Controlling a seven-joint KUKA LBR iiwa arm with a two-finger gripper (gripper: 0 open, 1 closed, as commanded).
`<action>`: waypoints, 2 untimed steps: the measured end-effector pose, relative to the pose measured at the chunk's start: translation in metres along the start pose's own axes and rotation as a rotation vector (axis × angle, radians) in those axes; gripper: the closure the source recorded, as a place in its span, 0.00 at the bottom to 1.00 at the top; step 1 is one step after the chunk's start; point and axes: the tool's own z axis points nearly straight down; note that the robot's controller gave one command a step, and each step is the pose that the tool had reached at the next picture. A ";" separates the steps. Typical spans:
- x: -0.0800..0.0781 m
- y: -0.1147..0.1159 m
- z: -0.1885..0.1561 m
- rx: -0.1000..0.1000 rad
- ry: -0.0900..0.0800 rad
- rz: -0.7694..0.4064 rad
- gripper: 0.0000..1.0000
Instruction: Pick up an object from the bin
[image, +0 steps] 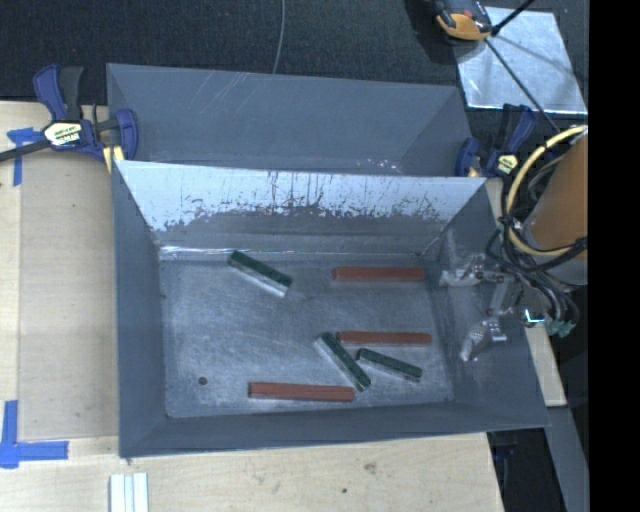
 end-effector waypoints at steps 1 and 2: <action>-0.002 0.001 -0.004 0.001 -0.008 -0.003 0.00; -0.036 0.037 0.082 0.001 -0.012 0.026 0.00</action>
Offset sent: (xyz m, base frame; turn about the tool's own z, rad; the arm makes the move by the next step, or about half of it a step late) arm 0.0494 0.0556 -0.1292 0.0386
